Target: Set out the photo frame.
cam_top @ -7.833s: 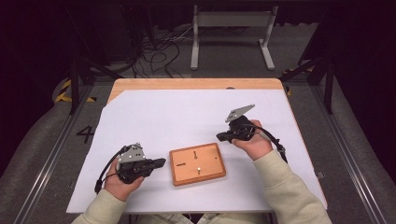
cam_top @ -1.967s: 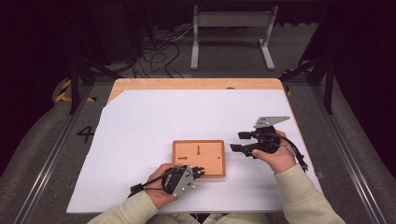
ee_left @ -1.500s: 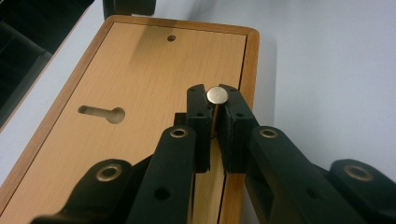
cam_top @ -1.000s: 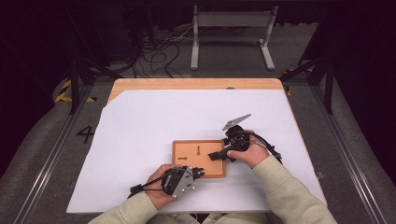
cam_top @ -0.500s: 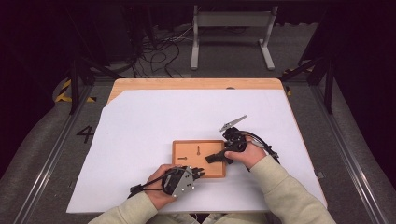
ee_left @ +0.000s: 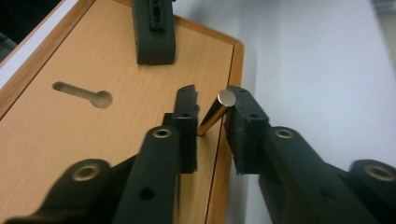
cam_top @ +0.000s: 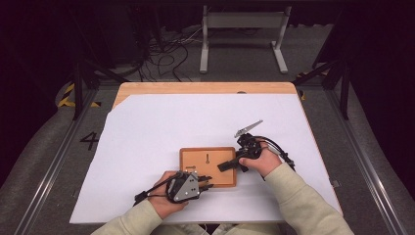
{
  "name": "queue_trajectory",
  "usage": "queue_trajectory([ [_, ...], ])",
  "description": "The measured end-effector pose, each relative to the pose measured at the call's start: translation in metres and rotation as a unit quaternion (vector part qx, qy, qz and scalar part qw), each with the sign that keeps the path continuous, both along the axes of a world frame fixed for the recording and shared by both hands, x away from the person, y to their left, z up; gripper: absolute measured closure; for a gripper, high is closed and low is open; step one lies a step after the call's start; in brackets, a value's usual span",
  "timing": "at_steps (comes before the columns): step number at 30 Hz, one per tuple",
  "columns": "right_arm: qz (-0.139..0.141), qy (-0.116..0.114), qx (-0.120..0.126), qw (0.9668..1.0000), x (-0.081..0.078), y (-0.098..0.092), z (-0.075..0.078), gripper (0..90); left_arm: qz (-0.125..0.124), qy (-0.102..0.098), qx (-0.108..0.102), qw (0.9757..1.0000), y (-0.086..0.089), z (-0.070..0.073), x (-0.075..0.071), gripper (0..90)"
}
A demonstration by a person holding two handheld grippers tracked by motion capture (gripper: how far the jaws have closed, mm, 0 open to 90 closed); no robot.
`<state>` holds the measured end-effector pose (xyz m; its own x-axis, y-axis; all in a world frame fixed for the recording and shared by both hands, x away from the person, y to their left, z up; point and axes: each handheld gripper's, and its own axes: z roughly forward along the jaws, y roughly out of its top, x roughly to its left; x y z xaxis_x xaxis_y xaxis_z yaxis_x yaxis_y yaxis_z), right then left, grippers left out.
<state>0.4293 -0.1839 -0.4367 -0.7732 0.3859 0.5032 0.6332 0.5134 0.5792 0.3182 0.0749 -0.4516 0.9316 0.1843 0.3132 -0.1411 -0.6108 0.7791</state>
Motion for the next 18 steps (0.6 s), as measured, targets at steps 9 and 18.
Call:
queue_trajectory([
  [9,0.026,-0.008,0.011,0.9996,-0.003,-0.003,0.006,55.3,-0.009,0.056,-0.075,0.9956,0.019,0.022,0.001,58.7],
  [18,0.062,-0.025,0.016,0.9976,-0.01,-0.005,0.013,61.8,0.043,0.073,-0.159,0.9836,0.053,0.038,0.012,56.1],
])
